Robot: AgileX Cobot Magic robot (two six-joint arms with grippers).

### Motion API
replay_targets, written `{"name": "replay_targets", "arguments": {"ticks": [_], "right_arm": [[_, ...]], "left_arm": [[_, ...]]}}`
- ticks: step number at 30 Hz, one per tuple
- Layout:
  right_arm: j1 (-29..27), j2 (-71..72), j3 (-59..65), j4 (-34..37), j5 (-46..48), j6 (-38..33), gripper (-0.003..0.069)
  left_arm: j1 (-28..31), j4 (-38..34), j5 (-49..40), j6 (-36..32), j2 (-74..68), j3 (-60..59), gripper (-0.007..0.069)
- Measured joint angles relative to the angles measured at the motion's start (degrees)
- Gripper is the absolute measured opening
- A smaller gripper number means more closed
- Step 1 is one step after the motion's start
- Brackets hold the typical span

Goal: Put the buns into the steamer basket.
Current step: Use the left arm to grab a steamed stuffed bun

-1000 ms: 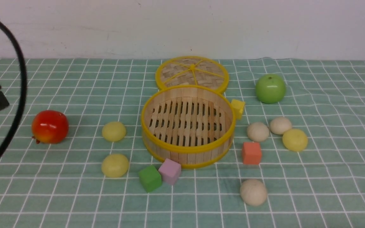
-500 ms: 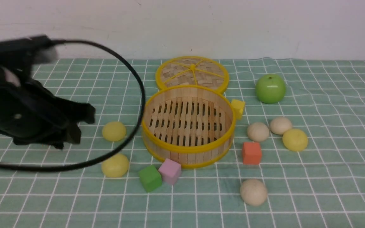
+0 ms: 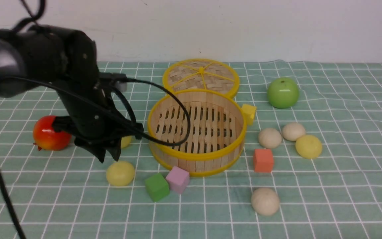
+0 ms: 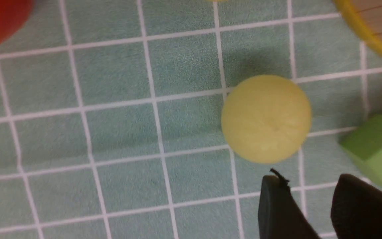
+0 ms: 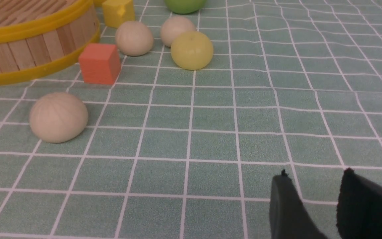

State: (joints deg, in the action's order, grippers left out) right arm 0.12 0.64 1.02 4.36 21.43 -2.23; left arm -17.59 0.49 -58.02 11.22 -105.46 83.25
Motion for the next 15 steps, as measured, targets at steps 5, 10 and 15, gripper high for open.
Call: {"name": "replay_targets", "arguments": {"ticks": [5,10,15], "right_arm": [[0.00,0.00,0.00,0.00,0.00,0.00,0.0240],[0.00,0.00,0.00,0.00,0.00,0.00,0.0240],[0.00,0.00,0.00,0.00,0.00,0.00,0.0240]], "left_arm": [[0.00,-0.06,0.92,-1.07,-4.74,0.31,0.0238],[0.00,-0.06,3.27,-1.07,-5.20,0.31,0.0238],[0.00,-0.10,5.18,-1.07,-5.36,0.33,0.0238]]}}
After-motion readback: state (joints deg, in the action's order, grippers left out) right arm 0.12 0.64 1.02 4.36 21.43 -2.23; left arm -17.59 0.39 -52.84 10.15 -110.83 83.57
